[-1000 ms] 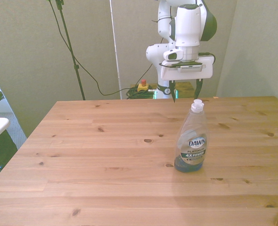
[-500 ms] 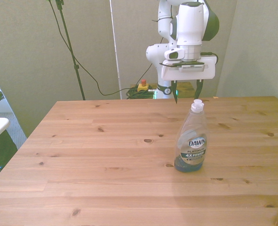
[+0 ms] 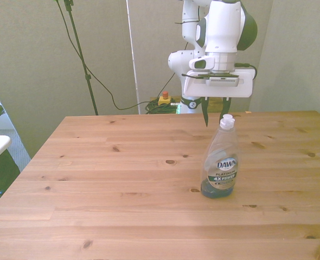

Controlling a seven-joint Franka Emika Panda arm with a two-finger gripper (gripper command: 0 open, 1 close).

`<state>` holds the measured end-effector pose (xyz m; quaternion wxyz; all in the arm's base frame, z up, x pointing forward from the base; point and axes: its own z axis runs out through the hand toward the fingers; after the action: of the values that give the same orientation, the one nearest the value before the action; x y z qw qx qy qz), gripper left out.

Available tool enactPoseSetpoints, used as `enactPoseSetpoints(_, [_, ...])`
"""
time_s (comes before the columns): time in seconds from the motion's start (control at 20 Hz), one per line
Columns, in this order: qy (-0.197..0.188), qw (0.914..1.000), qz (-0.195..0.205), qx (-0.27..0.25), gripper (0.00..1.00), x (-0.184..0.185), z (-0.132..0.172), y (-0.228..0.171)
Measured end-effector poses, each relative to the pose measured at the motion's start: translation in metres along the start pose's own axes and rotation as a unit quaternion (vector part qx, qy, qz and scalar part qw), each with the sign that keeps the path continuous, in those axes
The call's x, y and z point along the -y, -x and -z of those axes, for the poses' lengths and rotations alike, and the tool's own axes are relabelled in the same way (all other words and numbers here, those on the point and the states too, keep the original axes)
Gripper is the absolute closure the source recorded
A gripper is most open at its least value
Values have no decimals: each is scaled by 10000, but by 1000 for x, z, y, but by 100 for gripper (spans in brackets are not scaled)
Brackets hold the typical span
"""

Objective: Knock down the dish soap

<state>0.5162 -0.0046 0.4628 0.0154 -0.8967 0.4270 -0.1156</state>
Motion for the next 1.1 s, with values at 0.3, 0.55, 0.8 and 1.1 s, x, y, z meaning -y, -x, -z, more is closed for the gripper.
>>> enactPoseSetpoints(0.3, [95,9997,-120,-197,100,19,-8,-37])
enactPoseSetpoints(0.55, [114,9991,-268,-303,100,34,-17,-61])
enactPoseSetpoints(0.8, [10,9980,-374,-509,100,71,-17,-71])
enactPoseSetpoints(1.1, [-125,9957,-505,-767,100,116,-24,-96])
